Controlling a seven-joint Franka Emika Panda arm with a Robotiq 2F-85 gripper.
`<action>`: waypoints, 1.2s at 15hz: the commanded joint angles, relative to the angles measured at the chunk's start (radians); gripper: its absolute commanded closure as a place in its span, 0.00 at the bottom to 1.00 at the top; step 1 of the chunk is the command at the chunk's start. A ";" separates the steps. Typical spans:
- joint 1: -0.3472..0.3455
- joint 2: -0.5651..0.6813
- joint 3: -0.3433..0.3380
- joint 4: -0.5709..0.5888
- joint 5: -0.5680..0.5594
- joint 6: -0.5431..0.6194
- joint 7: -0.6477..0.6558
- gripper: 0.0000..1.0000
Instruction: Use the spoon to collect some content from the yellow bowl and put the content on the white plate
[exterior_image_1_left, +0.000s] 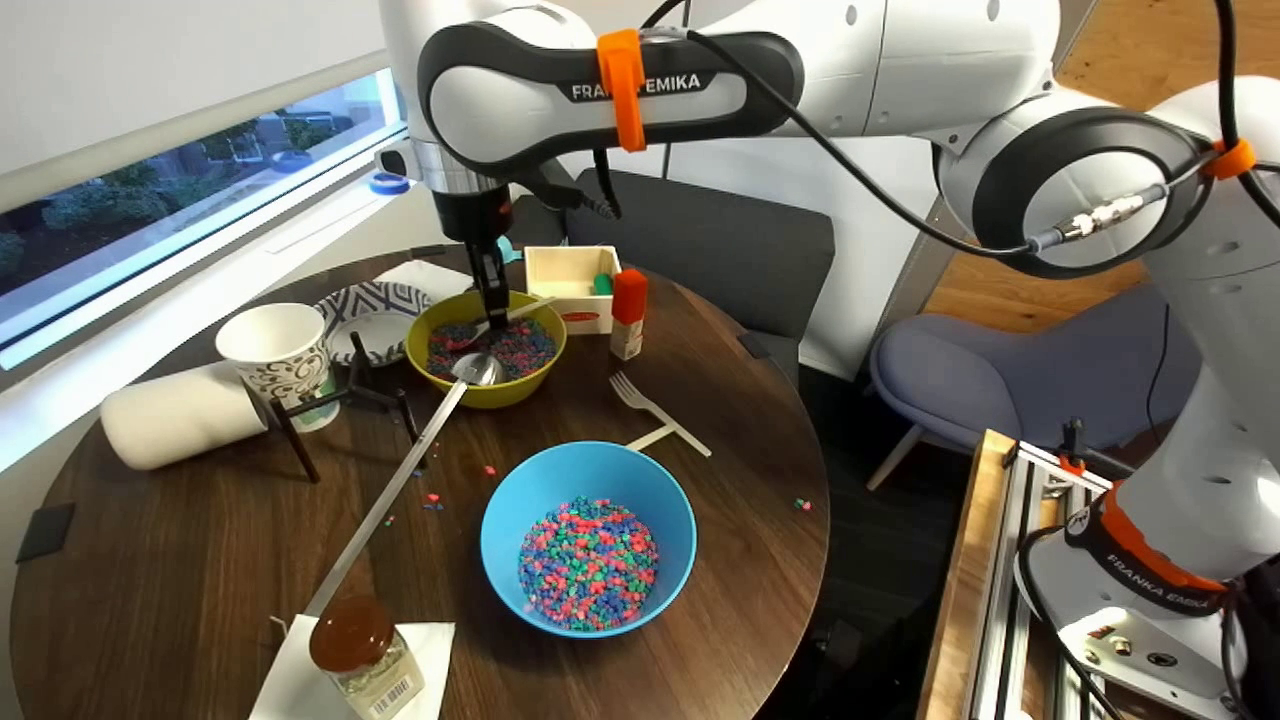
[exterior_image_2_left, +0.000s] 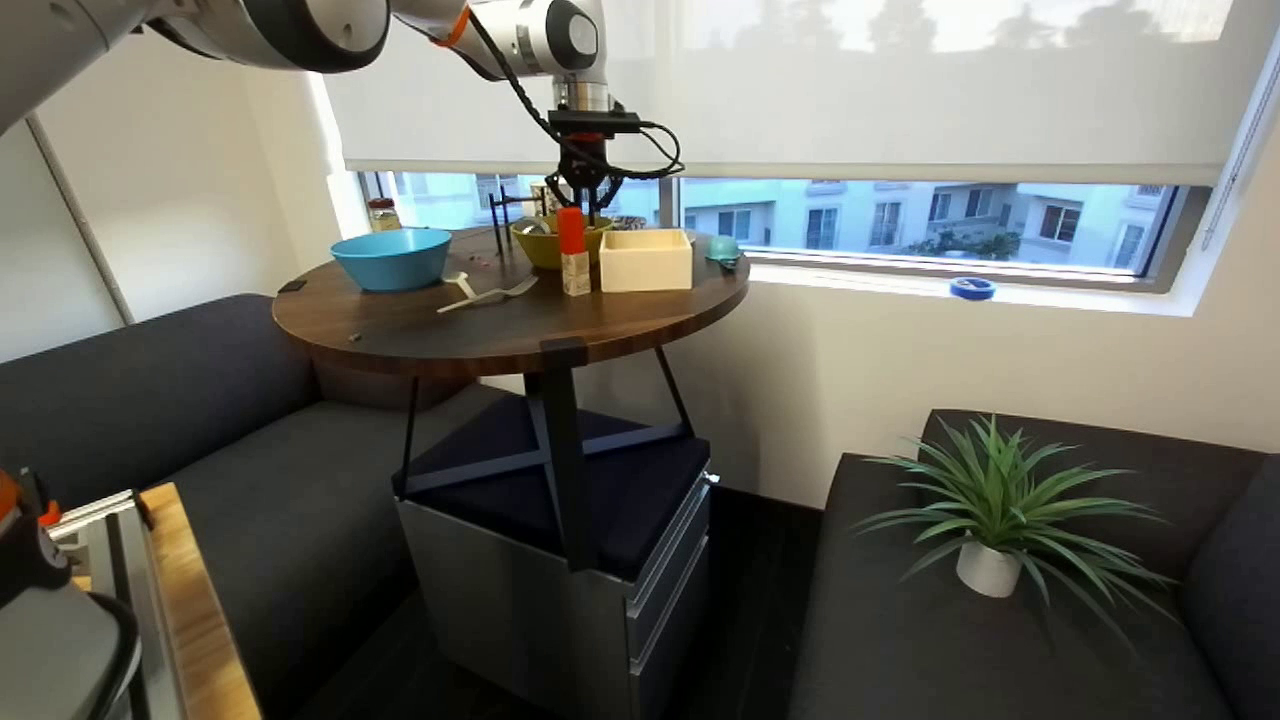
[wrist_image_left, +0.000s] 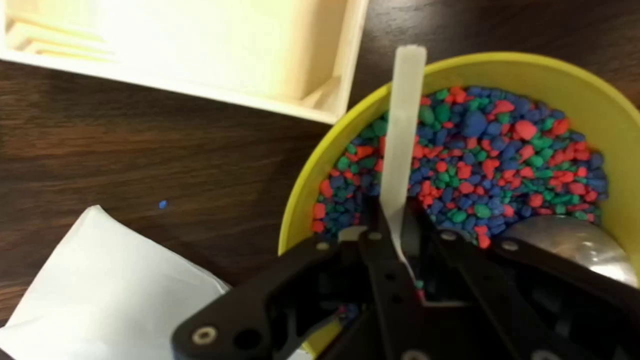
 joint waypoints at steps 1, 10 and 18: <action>-0.036 -0.063 0.036 -0.108 0.036 0.055 -0.061 0.96; -0.101 -0.156 0.071 -0.262 0.099 0.119 -0.161 0.96; -0.143 -0.267 0.093 -0.408 0.137 0.244 -0.188 0.96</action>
